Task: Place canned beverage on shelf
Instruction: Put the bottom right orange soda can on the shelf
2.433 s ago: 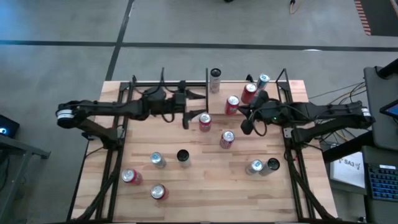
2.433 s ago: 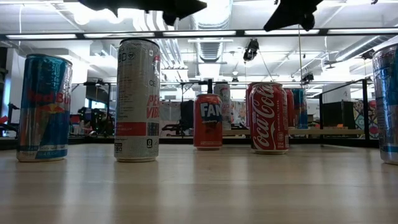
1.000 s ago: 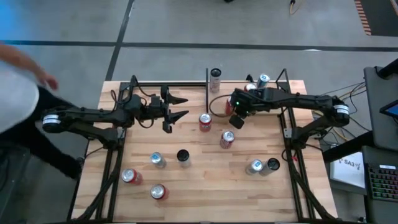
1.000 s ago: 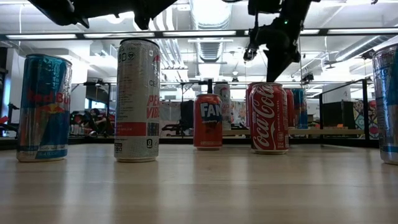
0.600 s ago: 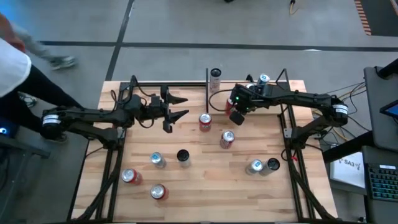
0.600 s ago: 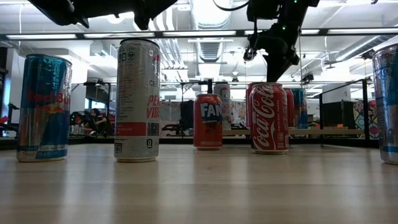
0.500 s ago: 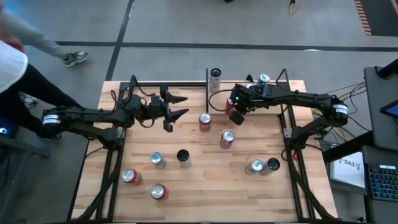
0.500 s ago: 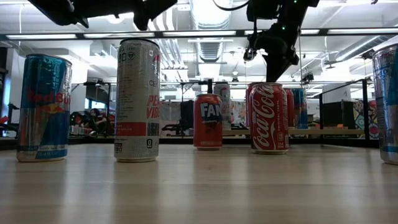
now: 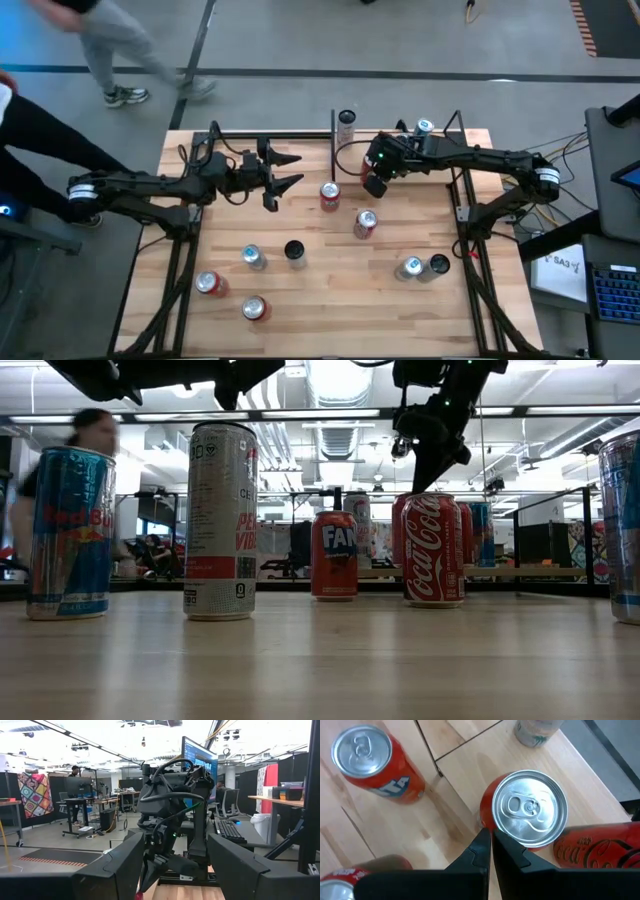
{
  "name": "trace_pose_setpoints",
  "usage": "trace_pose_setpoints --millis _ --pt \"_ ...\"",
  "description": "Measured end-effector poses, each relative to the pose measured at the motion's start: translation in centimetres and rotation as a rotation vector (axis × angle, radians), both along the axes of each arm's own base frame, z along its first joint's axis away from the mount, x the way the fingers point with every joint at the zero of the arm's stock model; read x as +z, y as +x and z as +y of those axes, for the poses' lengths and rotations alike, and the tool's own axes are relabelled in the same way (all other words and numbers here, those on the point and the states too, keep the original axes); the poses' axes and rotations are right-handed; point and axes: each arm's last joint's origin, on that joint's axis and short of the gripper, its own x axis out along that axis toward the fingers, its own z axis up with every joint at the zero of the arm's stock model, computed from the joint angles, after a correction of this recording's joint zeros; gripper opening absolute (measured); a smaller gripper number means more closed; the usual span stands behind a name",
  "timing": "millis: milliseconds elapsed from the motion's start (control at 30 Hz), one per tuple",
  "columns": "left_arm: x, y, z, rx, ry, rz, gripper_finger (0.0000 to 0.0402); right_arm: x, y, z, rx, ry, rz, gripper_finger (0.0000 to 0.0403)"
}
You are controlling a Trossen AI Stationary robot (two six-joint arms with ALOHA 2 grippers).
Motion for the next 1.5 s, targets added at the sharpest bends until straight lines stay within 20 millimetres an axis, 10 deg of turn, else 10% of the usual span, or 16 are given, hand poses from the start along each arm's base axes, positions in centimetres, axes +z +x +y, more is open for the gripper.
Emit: trace_pose_setpoints --millis 1500 --pt "0.0 0.0 0.0 -0.001 -0.004 0.001 0.0205 0.3 0.6 -3.3 -0.101 -0.036 -0.012 0.0009"
